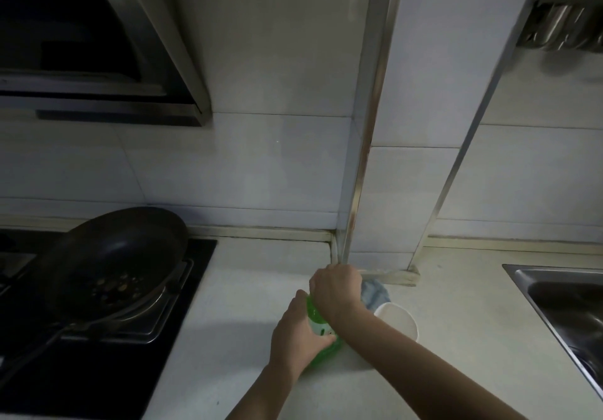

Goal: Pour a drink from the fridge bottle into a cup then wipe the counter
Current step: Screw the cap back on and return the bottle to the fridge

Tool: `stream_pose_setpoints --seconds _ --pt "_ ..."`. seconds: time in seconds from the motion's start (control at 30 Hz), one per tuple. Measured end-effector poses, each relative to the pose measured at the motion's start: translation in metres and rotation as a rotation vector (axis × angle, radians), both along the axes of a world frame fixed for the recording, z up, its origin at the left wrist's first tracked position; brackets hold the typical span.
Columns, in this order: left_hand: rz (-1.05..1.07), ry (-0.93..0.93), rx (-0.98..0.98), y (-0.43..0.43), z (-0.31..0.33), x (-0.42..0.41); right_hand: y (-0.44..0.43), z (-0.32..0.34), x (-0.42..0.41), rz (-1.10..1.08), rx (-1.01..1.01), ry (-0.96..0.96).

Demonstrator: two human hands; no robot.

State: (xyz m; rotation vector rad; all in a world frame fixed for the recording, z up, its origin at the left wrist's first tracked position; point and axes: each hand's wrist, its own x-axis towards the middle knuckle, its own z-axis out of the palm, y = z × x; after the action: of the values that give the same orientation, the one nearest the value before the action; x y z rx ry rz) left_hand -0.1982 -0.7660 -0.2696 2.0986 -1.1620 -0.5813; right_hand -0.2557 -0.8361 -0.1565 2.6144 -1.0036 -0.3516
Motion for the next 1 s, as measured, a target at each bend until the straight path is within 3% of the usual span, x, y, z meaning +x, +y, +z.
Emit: stream_pose_setpoints --seconds 0.2,0.3,0.43,0.6,1.0 --pt "0.002 -0.054 0.007 0.0 0.004 0.002 -0.026 -0.006 -0.01 0.37 0.031 -0.021" --pt "-0.01 -0.065 0.014 0.001 0.004 -0.001 -0.03 -0.009 -0.016 0.417 -0.001 -0.007" --pt "0.007 -0.001 0.064 0.001 0.01 -0.001 -0.012 -0.009 -0.004 0.183 -0.03 -0.063" --pt "-0.006 -0.002 0.058 0.005 0.015 -0.004 -0.003 -0.01 0.008 -0.129 -0.004 -0.003" --pt "0.001 0.108 0.055 0.008 0.017 -0.004 -0.004 -0.006 0.008 -0.137 0.029 0.064"
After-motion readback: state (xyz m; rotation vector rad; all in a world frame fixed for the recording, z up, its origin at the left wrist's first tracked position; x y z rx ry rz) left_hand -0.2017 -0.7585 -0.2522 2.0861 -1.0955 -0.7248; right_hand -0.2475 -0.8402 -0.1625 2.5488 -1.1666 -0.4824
